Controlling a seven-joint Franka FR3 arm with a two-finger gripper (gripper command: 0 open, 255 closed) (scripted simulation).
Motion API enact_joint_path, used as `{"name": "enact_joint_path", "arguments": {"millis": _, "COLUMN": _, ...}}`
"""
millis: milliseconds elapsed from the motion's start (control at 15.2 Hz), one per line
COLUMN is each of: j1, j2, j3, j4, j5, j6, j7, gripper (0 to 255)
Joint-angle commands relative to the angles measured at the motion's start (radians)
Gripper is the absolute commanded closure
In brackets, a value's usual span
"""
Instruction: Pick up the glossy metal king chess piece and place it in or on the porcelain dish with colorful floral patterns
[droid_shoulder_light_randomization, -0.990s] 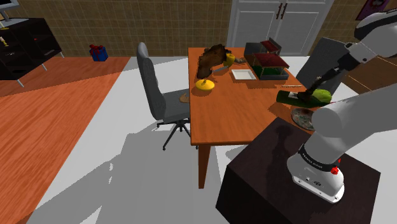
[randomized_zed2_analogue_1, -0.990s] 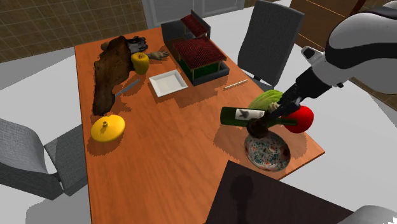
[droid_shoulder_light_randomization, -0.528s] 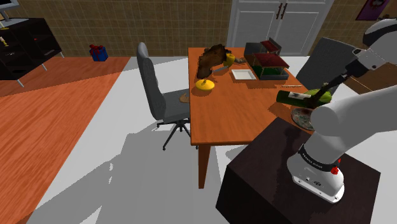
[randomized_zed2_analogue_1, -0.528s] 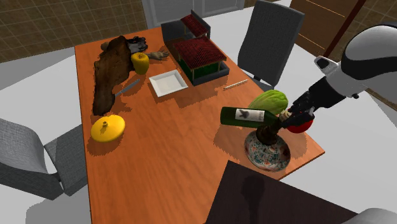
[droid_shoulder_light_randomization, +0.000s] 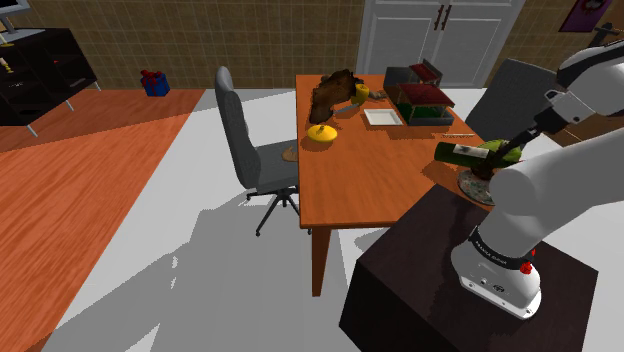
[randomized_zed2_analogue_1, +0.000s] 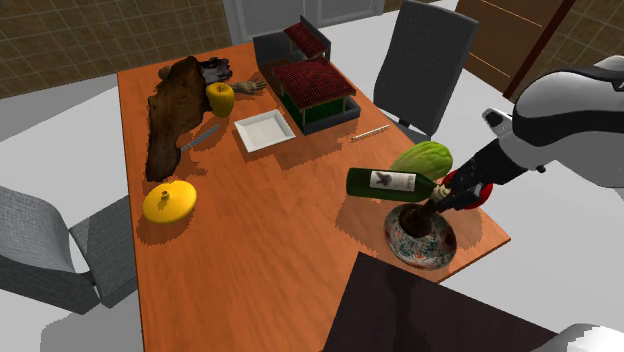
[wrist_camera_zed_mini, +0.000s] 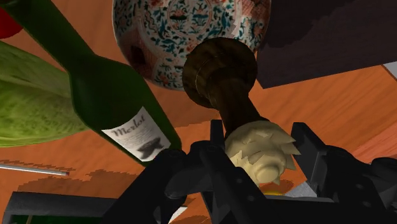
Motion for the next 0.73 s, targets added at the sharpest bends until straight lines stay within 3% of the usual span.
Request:
{"name": "enact_joint_path", "arguments": {"millis": 0, "j1": 0.021, "j2": 0.024, "j3": -0.028, "j4": -0.011, "j5": 0.012, "j6": 0.033, "j7": -0.022, "gripper": 255}}
{"name": "enact_joint_path", "arguments": {"millis": 528, "j1": 0.143, "j2": 0.124, "j3": -0.161, "j4": -0.04, "j5": 0.087, "j6": 0.151, "j7": -0.123, "gripper": 255}}
{"name": "enact_joint_path", "arguments": {"millis": 660, "j1": 0.15, "j2": 0.128, "j3": -0.168, "j4": -0.041, "j5": 0.091, "j6": 0.155, "j7": -0.128, "gripper": 255}}
